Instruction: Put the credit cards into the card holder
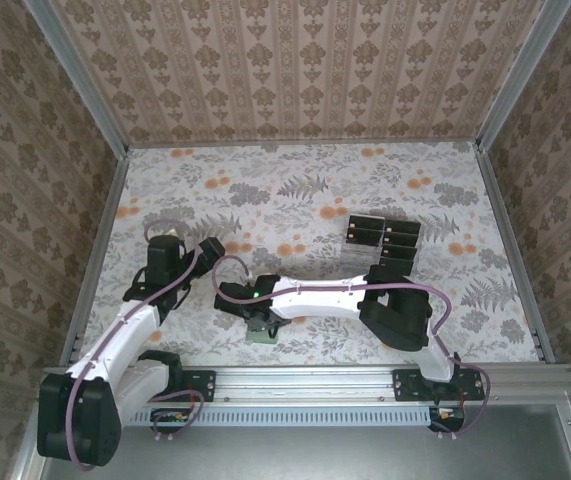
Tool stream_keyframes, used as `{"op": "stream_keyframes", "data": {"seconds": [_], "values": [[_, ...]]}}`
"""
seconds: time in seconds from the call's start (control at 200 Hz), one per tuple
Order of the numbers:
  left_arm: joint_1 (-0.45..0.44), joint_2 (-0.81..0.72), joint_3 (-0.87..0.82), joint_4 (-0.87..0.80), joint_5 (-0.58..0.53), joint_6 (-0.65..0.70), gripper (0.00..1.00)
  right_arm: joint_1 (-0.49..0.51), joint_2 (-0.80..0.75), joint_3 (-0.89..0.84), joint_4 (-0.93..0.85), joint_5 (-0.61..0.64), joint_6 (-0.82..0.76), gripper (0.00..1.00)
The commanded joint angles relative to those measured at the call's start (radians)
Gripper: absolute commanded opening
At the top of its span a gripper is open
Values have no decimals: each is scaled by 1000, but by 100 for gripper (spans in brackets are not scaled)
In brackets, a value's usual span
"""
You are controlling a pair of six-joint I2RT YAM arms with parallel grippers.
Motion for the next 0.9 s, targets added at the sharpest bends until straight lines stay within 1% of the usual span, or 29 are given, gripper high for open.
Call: {"op": "stream_keyframes", "data": {"seconds": [0.0, 0.15, 0.275, 0.355, 0.55, 0.61, 0.77, 0.895], "values": [[8, 8, -5, 20, 14, 1, 100, 0, -23, -26, -50, 37, 11, 40], [8, 15, -4, 25, 20, 2, 100, 0, -44, -56, -42, 40, 17, 41], [7, 23, -1, 32, 27, 2, 100, 0, -49, -76, -29, 41, 18, 39], [6, 28, 0, 33, 30, -1, 100, 0, -47, -83, -24, 37, 17, 31], [3, 30, 5, 25, 34, 1, 100, -1, -63, -103, -7, 41, 1, 6], [-2, 31, 10, 21, 36, 4, 100, -10, -79, -114, 1, 50, -14, 0], [-36, 64, 28, 15, 36, 13, 100, -59, -180, -230, 139, 47, -86, 0], [-93, 114, 42, 28, 42, 15, 100, -104, -260, -316, 247, 24, -133, 0]]}}
